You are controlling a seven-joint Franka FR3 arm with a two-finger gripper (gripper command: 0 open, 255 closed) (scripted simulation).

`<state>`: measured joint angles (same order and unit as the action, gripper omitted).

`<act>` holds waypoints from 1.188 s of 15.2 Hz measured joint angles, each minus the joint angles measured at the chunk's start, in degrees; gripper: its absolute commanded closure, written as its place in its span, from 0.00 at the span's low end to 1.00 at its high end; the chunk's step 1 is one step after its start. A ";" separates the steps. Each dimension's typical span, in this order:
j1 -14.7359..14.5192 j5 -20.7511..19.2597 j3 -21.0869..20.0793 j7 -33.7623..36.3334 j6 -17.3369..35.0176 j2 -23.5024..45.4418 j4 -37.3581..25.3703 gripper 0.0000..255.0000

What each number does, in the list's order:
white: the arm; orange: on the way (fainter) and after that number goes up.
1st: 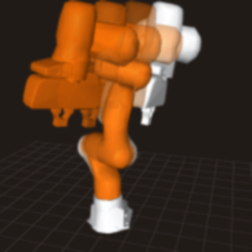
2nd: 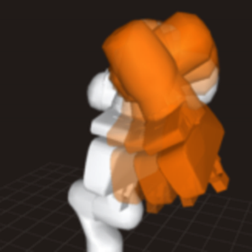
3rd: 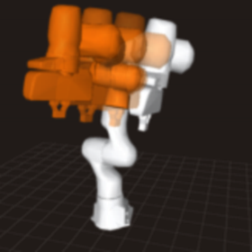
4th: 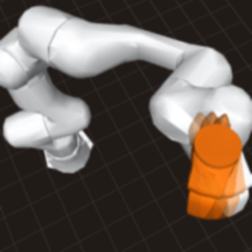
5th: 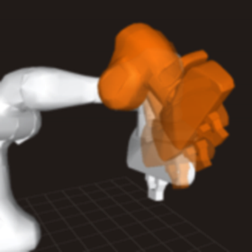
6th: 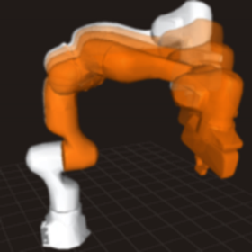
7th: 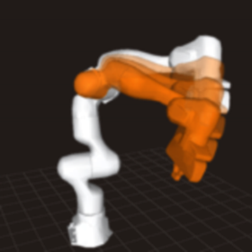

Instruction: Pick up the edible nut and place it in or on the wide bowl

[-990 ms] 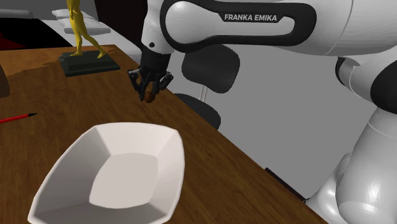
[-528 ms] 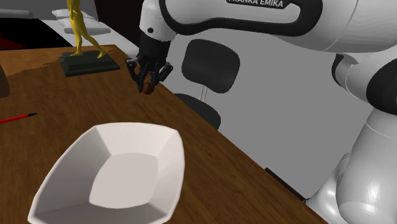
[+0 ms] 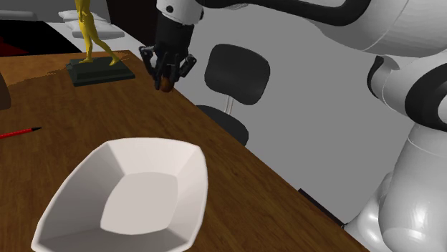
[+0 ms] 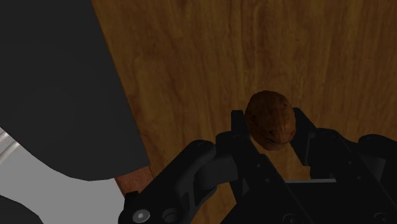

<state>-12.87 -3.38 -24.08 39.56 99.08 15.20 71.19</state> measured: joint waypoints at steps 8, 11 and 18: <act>-2.24 -2.07 -0.14 0.90 -8.48 4.28 -12.57 1.00; -3.23 -2.34 -0.50 2.24 -9.21 3.81 -12.84 1.00; -5.79 -0.72 -3.05 9.00 -5.24 -5.01 -0.64 1.00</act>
<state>-18.66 -4.10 -27.13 48.56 93.85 10.20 70.55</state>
